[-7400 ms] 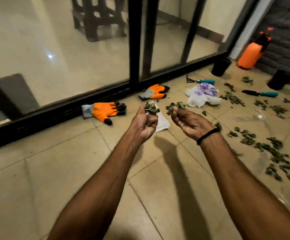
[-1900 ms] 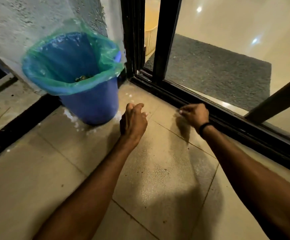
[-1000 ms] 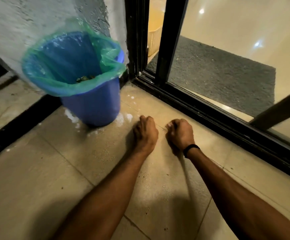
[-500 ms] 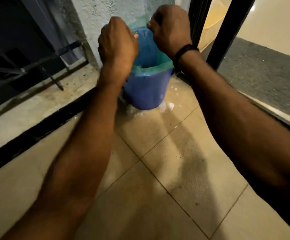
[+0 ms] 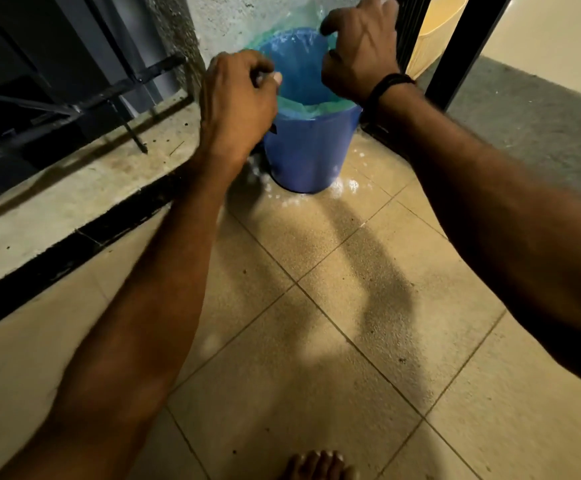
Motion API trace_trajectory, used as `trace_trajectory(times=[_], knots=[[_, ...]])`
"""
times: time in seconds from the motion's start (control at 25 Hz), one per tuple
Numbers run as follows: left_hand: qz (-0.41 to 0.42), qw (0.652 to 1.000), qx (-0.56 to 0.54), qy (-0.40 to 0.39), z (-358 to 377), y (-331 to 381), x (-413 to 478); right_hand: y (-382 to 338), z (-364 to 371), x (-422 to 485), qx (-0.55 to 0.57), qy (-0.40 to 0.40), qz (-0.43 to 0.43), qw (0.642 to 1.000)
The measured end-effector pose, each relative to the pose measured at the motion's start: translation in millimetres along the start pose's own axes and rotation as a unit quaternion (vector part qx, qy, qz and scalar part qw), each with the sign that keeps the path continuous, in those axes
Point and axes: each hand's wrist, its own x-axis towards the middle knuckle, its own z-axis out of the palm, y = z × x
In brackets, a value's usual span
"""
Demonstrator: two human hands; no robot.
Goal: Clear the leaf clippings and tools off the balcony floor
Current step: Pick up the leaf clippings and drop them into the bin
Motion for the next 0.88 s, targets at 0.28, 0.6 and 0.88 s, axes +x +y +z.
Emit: trace_trajectory(times=[0.28, 0.6, 0.88], knots=[[-0.123, 0.986, -0.008, -0.114, 47, -135, -177, -12, 74, -140, 0.178, 0.002, -0.01, 0.984], [-0.178, 0.983, 0.007, -0.052, 74, -155, -247, 10, 129, -229, 0.164, -0.195, 0.004, 0.967], [-0.21, 0.978, 0.007, -0.01, 66, -145, -238, 10, 126, -239, 0.183, -0.189, -0.015, 0.965]])
